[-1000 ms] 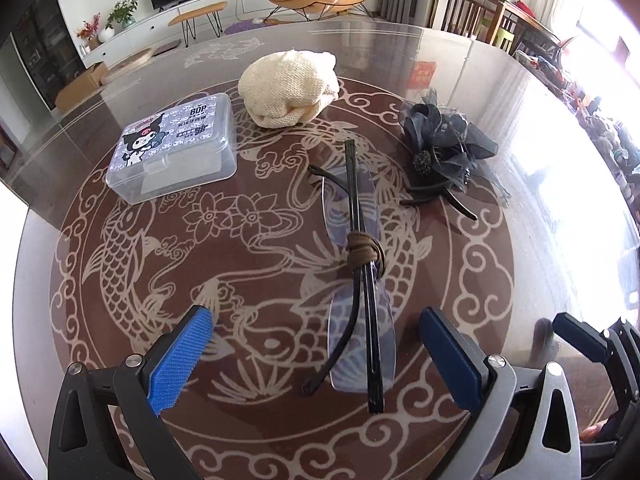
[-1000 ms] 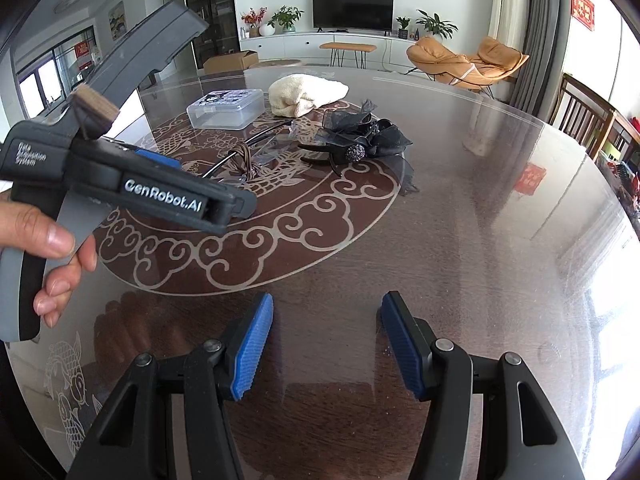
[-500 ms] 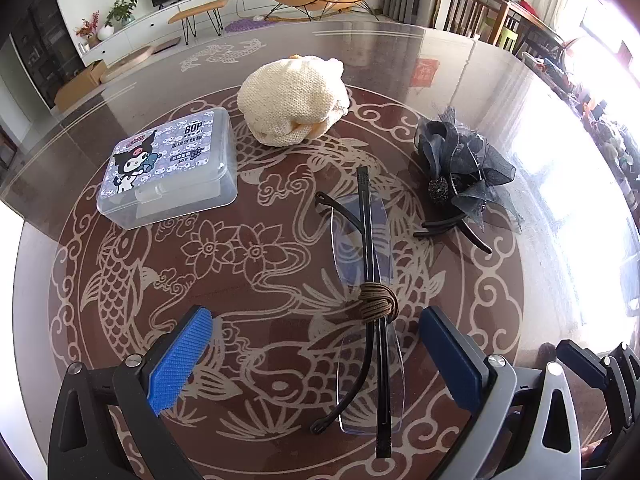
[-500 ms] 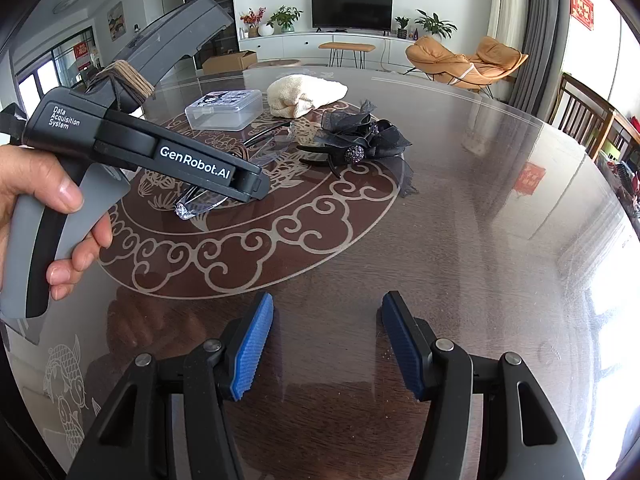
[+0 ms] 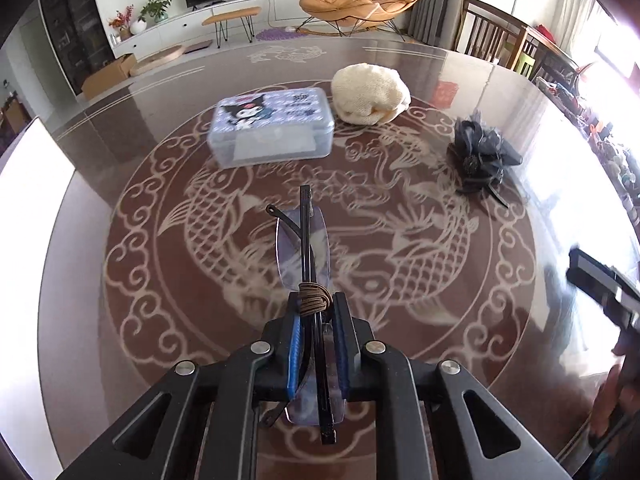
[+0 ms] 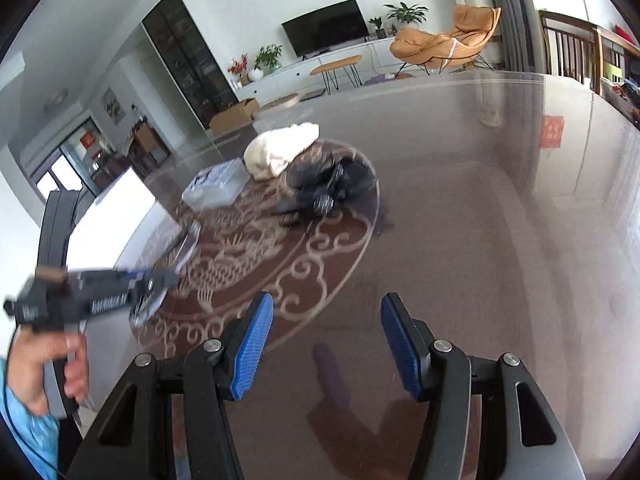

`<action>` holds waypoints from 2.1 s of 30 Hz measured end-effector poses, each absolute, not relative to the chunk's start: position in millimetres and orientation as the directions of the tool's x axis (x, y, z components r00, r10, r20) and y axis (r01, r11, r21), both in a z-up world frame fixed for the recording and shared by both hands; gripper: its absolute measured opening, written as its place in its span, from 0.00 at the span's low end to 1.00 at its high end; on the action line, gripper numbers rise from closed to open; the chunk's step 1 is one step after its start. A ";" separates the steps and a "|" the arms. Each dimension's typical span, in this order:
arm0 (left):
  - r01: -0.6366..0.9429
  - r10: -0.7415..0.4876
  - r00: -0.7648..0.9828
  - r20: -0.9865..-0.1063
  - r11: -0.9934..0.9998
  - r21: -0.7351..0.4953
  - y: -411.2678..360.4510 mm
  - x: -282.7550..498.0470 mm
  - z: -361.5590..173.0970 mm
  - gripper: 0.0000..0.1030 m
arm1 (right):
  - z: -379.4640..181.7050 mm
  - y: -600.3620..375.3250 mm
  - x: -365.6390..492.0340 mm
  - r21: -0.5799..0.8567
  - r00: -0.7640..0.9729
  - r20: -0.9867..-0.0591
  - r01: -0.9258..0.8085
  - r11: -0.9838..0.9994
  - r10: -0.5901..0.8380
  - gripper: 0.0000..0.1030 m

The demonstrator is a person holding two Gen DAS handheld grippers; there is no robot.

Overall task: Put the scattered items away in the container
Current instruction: 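Grasp the glasses at the bridge with the left gripper while the right gripper grasps the black bow clip, then lift the glasses and bow clip and carry them over the white box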

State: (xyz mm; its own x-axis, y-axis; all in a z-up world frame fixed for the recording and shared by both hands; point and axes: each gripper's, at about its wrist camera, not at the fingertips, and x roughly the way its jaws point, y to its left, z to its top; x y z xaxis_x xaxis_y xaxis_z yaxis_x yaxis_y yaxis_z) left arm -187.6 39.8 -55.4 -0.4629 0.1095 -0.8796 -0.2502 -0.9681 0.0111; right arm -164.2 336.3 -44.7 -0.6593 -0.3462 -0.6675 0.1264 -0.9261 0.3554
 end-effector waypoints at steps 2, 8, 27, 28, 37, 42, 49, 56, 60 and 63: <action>-0.207 0.097 -0.482 -0.871 -0.978 0.005 24.5 -177.4 -54.8 0.14 | -39.8 332.5 -200.8 0.382 -0.639 -0.669 0.142 -0.913 -0.379 0.57; -0.134 0.102 -0.501 -0.860 -0.990 -0.039 4.1 -167.7 -58.8 0.14 | -47.3 285.3 -274.7 0.291 -0.578 -0.773 0.046 -0.956 -0.263 0.57; -0.156 0.230 -0.519 -0.823 -0.972 -0.174 2.8 -114.4 -50.8 0.14 | -24.7 269.5 -113.2 0.327 -0.609 -0.688 0.225 -0.918 -0.394 0.38; -0.161 0.228 -0.523 -0.821 -0.973 -0.168 3.4 -109.4 -49.6 0.14 | -24.9 263.2 -99.7 0.326 -0.617 -0.679 0.232 -0.917 -0.398 0.38; -0.141 0.212 -0.535 -0.818 -0.977 -0.161 -7.5 -80.9 -44.5 0.14 | -35.9 240.6 -35.3 0.330 -0.670 -0.606 0.279 -0.902 -0.429 0.38; -0.134 0.200 -0.519 -0.831 -0.979 -0.152 -7.1 -75.9 -51.6 0.14 | -41.1 250.9 -29.6 0.360 -0.681 -0.583 0.274 -0.892 -0.444 0.38; -0.160 0.192 -0.502 -0.844 -0.979 -0.127 6.6 -73.5 -57.1 0.14 | -39.0 258.0 -26.9 0.370 -0.689 -0.568 0.274 -0.888 -0.450 0.38; -0.183 0.217 -0.486 -0.847 -0.973 -0.144 15.3 -76.2 -58.4 0.14 | -37.4 255.4 -26.6 0.366 -0.683 -0.573 0.282 -0.887 -0.453 0.38; -0.164 0.258 -0.483 -0.836 -0.965 -0.203 4.9 -76.4 -53.5 0.14 | -32.9 250.0 -28.5 0.376 -0.667 -0.579 0.291 -0.880 -0.468 0.38; -0.152 0.282 -0.495 -0.822 -0.959 -0.237 -12.4 -77.0 -40.2 0.14 | -23.3 235.1 -31.3 0.365 -0.652 -0.583 0.323 -0.873 -0.485 0.38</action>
